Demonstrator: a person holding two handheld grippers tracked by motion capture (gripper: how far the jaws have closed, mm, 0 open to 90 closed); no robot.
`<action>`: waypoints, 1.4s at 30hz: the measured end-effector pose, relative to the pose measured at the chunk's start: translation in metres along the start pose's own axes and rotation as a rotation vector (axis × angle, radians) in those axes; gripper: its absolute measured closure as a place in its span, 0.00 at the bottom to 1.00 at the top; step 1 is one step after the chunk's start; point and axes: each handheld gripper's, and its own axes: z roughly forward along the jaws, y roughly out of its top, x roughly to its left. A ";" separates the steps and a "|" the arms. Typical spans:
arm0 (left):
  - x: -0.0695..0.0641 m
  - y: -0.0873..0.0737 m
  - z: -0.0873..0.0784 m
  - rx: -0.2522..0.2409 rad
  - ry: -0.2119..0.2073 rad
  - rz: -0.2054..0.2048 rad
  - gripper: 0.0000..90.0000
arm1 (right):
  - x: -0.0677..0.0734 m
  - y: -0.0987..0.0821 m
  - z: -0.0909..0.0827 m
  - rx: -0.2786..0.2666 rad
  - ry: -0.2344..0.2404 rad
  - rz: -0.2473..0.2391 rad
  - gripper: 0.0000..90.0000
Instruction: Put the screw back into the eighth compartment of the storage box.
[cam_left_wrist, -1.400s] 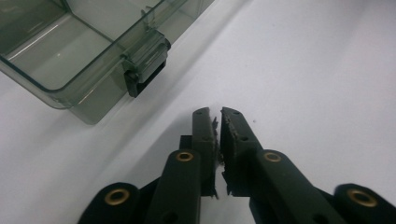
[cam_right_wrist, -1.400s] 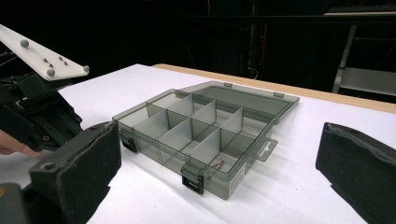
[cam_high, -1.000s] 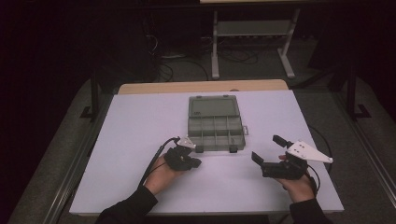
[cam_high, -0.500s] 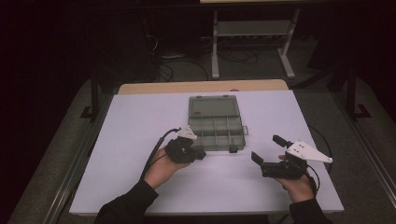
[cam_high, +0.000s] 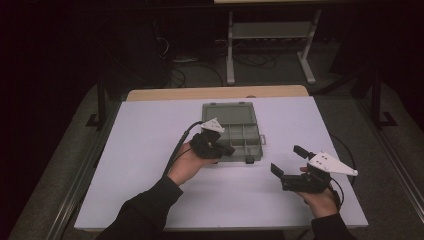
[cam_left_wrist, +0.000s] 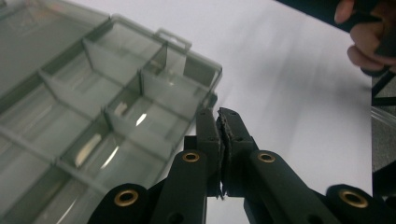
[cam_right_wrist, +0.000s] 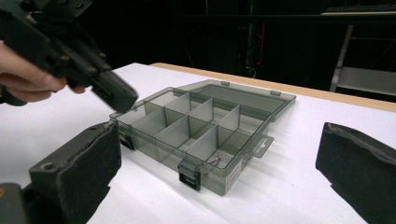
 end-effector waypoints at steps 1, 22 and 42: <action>0.001 0.004 0.001 -0.001 -0.003 0.013 0.98 | 0.000 0.000 0.000 0.000 0.000 -0.001 0.00; 0.010 0.037 0.070 0.006 -0.002 -0.044 0.98 | 0.001 0.002 0.003 -0.002 0.014 -0.010 0.00; 0.017 0.034 0.086 0.045 0.028 -0.025 0.76 | 0.002 0.002 0.004 -0.001 0.017 -0.005 0.00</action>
